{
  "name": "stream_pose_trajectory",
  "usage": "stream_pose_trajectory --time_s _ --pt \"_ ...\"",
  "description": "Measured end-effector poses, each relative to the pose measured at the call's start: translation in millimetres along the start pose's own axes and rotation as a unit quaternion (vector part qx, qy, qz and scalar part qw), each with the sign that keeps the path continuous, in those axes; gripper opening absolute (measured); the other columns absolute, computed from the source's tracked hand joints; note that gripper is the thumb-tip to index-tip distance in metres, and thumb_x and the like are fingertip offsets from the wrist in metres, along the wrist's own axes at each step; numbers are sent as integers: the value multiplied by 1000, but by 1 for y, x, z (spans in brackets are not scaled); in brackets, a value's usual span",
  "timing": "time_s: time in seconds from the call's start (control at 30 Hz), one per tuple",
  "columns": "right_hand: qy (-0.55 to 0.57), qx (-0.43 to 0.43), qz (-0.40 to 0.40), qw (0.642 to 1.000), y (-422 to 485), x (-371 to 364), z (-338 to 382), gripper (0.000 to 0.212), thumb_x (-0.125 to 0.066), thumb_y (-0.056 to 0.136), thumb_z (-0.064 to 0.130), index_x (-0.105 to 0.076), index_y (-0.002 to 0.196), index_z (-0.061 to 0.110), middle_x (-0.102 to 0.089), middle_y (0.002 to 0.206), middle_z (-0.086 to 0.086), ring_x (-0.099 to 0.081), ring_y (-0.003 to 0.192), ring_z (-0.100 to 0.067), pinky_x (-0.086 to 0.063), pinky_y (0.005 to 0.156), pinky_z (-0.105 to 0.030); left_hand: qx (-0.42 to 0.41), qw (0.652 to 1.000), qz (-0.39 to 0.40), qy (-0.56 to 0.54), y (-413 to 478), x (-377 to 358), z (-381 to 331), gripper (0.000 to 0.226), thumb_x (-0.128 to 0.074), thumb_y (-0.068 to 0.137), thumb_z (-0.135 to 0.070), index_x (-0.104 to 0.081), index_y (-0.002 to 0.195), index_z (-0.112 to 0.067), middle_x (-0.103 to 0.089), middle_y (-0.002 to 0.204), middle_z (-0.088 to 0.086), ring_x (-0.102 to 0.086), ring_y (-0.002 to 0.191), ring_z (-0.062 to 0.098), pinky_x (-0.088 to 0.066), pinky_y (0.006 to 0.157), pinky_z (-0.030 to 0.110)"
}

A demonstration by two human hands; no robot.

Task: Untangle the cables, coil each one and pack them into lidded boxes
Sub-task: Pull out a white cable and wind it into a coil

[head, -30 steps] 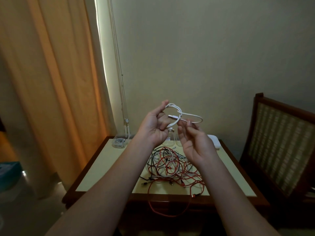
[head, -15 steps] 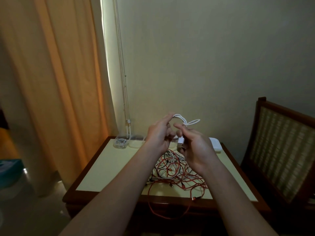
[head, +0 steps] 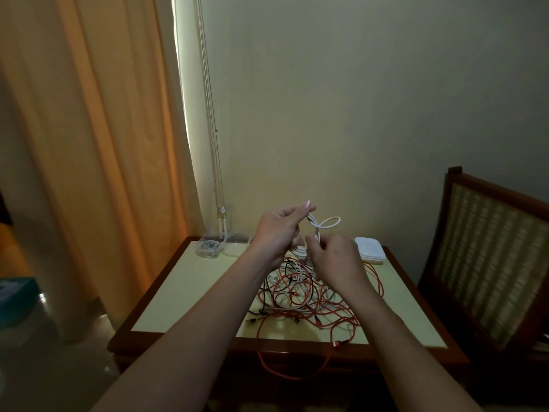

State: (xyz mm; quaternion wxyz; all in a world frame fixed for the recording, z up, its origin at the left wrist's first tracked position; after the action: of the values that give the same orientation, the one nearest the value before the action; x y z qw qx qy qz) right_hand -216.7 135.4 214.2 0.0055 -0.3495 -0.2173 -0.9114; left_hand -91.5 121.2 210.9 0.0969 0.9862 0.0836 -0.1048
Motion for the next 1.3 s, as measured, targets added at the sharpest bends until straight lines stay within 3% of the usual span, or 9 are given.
stream_pose_trajectory --time_s 0.1,0.2,0.3,0.57,0.87,1.0,1.07,1.17,1.3 --pt "19 -8 59 998 -4 -7 3 38 -50 103 30 -70 80 8 -72 62 -7 -67 52 -21 -57 58 -36 -8 1000 -29 6 2 10 2 23 -68 94 -28 -76 101 -8 -24 44 -6 -21 35 7 -20 38 20" --pt "31 -3 96 995 -11 -4 11 40 -48 105 33 -68 82 7 -72 61 -6 -61 43 -14 -48 48 -22 -18 998 -50 20 3 16 1 21 -68 94 -30 -77 98 -10 -24 45 -4 -22 37 10 -19 39 20" --pt "83 -22 134 987 -18 -2 9 41 -47 106 33 -69 85 5 -70 60 -8 -53 38 -12 -39 40 -19 -32 996 -61 57 1 18 -8 20 -68 94 -31 -77 98 -14 -28 40 -8 -22 40 12 -19 42 21" --pt "79 4 232 970 -45 12 -5 47 -46 105 42 -66 80 8 -64 56 -2 -55 48 -16 -41 47 -21 -24 988 -146 40 11 80 -36 25 -65 97 -28 -73 110 -8 -45 37 -14 -23 42 8 -20 39 19" --pt "46 64 172 982 -37 34 -8 40 -44 104 43 -68 82 20 -69 60 -2 -61 49 -12 -44 51 -20 -31 990 -140 -10 13 64 -52 21 -64 97 -26 -72 106 -9 -37 40 -14 -22 43 8 -20 44 23" --pt "86 47 88 991 -32 38 -23 17 -49 102 41 -64 107 35 -73 67 3 -68 60 -15 -53 58 -38 22 983 -131 -124 17 48 -40 20 -60 100 -22 -70 105 -5 -26 45 -11 -20 37 4 -17 34 17" --pt "86 51 62 993 -31 34 -27 12 -53 101 40 -64 100 35 -74 75 7 -69 68 -13 -55 61 -43 53 973 -127 -185 17 40 -34 17 -59 100 -18 -69 106 -5 -24 46 -10 -19 34 3 -17 30 16" --pt "29 106 4 994 -36 32 -18 12 -64 96 32 -64 85 37 -65 86 12 -59 81 -2 -48 66 -27 101 956 -117 -249 11 30 -27 12 -56 100 -9 -67 101 -5 -20 44 -9 -15 31 4 -14 27 17" --pt "83 108 50 989 -45 10 -3 15 -70 93 22 -70 79 28 -69 73 11 -60 65 -6 -44 56 -16 128 940 -108 -297 2 17 -22 18 -52 100 -3 -64 87 -5 -17 40 -8 -13 27 6 -11 27 16"
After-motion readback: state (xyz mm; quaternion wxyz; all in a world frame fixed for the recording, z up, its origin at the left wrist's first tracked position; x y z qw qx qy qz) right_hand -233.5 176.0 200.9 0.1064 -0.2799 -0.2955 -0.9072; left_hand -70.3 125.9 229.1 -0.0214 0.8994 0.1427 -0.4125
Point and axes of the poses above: each hand's wrist, its own y-axis towards the middle knuckle, its own x-axis out of the back of the hand, z = x × y, the point moved 9 cm from there along y, towards the middle knuckle
